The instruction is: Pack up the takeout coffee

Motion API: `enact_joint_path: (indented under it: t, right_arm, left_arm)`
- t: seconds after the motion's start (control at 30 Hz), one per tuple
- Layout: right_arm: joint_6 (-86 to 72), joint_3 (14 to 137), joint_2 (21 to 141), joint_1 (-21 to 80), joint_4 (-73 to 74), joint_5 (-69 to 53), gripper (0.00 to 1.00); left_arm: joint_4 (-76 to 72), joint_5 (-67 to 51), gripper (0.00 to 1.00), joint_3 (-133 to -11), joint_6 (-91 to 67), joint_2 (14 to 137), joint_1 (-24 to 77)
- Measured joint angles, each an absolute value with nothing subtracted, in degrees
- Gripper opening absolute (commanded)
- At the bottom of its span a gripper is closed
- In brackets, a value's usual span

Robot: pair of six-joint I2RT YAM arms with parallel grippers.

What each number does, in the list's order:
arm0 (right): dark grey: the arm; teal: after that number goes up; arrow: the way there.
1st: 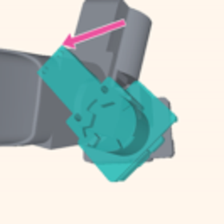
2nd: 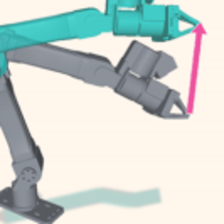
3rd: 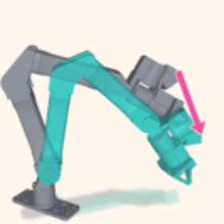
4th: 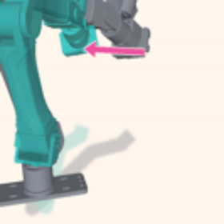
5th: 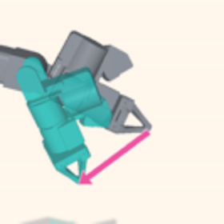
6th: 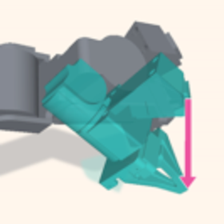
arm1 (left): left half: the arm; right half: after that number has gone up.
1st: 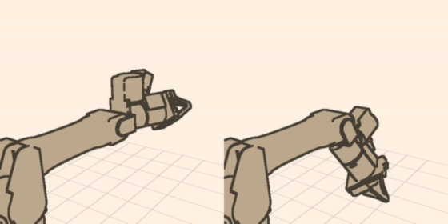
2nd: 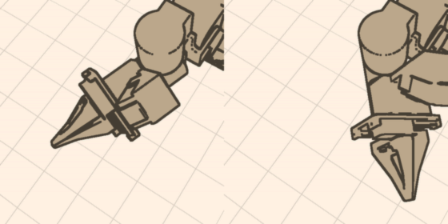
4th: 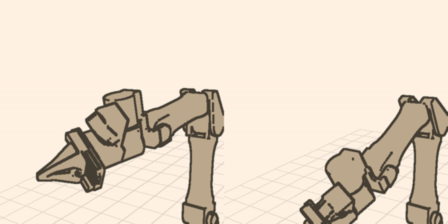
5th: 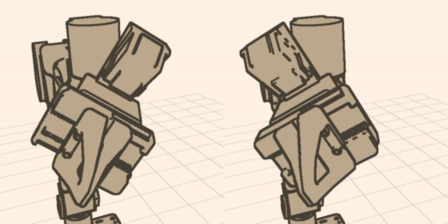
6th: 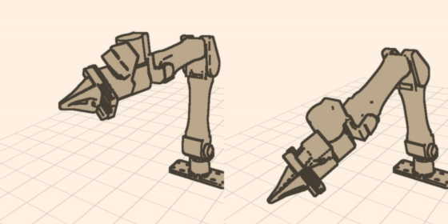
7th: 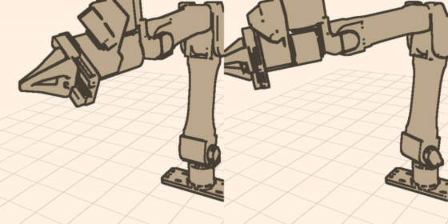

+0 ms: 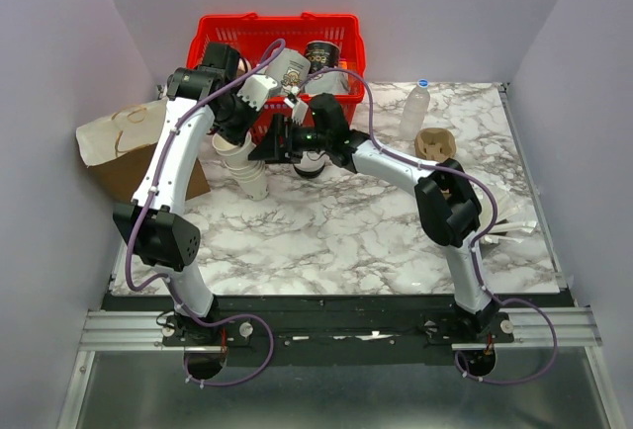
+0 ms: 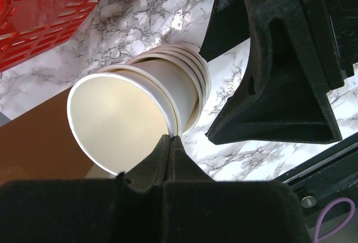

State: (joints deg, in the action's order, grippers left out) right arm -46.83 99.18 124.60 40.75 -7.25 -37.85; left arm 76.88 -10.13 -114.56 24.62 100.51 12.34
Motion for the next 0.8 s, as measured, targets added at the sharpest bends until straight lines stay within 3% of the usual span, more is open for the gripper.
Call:
enact_joint_path:
  t: [0.8]
  right_arm:
    - [-47.0, 108.1, 128.5, 40.9, -1.8, -35.9, 1.0]
  left_arm:
    - [76.8, -11.1, 0.0, -114.3, 24.7, 100.3, 12.3]
